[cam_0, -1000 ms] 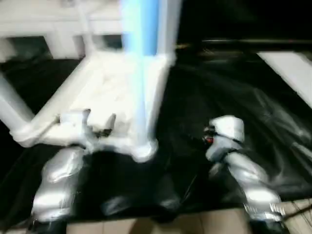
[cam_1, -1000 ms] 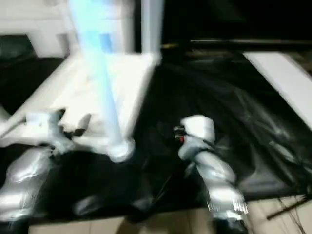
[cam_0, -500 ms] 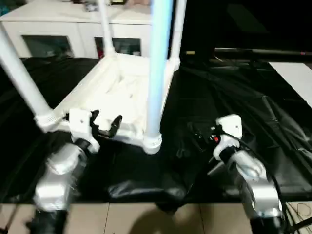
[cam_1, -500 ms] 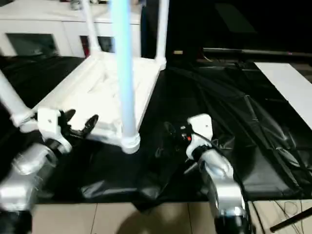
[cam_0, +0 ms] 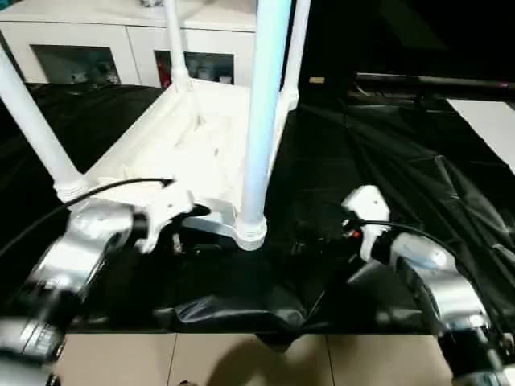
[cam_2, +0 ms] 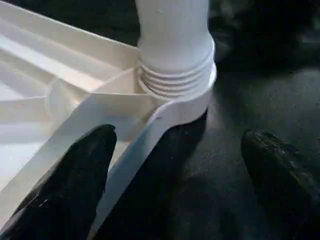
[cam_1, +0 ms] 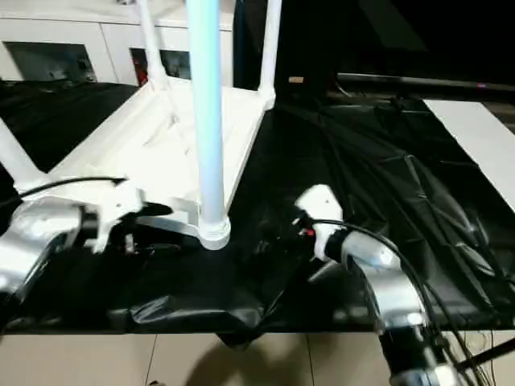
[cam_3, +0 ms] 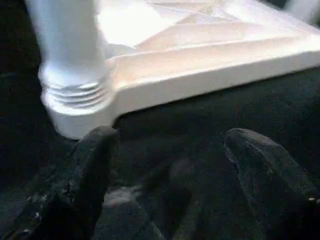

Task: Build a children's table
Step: Rotate table base

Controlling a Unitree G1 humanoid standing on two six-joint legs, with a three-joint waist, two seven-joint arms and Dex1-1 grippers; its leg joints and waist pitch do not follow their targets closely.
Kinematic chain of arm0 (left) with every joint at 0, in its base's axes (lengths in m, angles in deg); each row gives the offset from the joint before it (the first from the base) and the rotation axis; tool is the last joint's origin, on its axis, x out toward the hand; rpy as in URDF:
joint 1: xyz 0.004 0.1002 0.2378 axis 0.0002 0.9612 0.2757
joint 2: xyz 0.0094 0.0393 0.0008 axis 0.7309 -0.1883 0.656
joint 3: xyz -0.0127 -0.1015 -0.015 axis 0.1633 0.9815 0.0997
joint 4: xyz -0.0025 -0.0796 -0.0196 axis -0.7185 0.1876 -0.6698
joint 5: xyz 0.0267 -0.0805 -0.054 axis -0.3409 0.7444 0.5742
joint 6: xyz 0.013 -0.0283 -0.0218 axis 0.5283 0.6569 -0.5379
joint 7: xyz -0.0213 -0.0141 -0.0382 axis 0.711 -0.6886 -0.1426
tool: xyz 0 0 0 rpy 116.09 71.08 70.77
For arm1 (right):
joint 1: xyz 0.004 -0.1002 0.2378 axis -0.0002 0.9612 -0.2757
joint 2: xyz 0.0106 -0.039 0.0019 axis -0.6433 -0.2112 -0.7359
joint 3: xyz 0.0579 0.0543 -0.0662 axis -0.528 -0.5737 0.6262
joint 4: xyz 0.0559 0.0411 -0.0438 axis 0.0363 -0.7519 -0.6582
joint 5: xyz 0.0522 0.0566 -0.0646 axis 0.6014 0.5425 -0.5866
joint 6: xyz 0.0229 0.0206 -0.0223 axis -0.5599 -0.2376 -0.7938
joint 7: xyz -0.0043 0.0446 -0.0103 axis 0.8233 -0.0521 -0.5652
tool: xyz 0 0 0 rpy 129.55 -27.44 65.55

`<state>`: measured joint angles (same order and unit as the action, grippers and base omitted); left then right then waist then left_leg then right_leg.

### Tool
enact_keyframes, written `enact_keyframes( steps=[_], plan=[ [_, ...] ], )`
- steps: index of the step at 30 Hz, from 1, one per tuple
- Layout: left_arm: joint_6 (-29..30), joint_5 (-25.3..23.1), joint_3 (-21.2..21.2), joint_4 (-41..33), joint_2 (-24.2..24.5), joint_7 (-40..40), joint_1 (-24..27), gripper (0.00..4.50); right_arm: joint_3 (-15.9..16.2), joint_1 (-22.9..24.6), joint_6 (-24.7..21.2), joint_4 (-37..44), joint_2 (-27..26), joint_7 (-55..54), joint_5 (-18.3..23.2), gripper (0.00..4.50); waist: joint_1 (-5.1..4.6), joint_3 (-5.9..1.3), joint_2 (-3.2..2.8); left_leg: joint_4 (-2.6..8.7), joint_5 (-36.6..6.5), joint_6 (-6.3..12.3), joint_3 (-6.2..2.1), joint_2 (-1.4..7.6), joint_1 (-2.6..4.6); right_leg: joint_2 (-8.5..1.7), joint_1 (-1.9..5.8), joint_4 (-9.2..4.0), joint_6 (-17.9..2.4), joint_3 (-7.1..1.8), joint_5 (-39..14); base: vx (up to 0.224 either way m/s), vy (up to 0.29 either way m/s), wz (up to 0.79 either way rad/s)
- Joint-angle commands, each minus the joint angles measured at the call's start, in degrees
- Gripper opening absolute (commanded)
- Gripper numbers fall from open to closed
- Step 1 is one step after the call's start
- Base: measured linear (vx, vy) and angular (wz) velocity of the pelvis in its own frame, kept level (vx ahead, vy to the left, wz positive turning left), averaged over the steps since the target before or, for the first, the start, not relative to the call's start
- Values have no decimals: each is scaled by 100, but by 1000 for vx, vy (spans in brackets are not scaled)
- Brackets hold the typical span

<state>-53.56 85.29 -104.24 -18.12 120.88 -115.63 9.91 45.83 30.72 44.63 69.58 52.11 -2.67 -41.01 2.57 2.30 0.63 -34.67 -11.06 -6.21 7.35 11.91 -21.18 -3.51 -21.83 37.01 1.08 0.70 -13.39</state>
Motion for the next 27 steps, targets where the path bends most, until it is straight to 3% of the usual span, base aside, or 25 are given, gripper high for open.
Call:
enact_keyframes(
  steps=[1,2,4,8,18,22,26,27],
  plan=[
    [-494,-355,-244,550,-62,-12,-373,409,148,-172,173,-134,71,270,-93,383,26,-343,-20,376,-591,250,166,-38,58,-246,283,-404,-1459,-134,558,0,0,0],
    [-494,-355,-244,550,-62,-12,-373,409,148,-172,173,-134,71,270,-93,383,37,-340,-7,399,-542,198,147,-17,26,-267,324,-386,-1447,-128,552,0,0,0],
    [-654,-486,-359,877,-98,0,-588,397,212,-242,238,-225,96,361,-138,383,43,-346,-3,393,-472,170,144,-17,18,-260,325,-371,-1443,-127,667,0,0,0],
    [-1078,-1107,-712,1820,-161,346,-1180,365,358,-392,361,-402,125,493,-250,383,42,-356,-17,379,-478,186,150,-22,47,-240,316,-374,-1503,-122,838,0,0,0],
    [-1583,-1189,-693,2969,-367,146,-1780,281,452,-380,506,-368,206,1016,-69,383,114,-365,-52,385,-565,176,138,9,59,-269,332,-351,-1682,-124,1086,0,0,0],
    [-1669,-1190,-673,3245,-473,-26,-1924,246,519,-312,485,-262,298,1351,43,383,135,-351,-52,393,-704,197,145,15,66,-275,328,-377,-1727,-126,912,0,0,0],
    [-1768,-1253,-696,3571,-600,-95,-2087,228,532,-308,541,-269,347,1425,44,383,129,-357,-156,389,-746,121,129,10,74,-272,334,-368,-1762,-124,982,0,0,0],
    [-1790,-1275,-710,3652,-624,-109,-2125,223,526,-287,542,-237,361,1448,45,383,123,-359,-109,383,-700,139,137,4,63,-266,353,-372,-1775,-127,1078,0,0,0]
  ],
)
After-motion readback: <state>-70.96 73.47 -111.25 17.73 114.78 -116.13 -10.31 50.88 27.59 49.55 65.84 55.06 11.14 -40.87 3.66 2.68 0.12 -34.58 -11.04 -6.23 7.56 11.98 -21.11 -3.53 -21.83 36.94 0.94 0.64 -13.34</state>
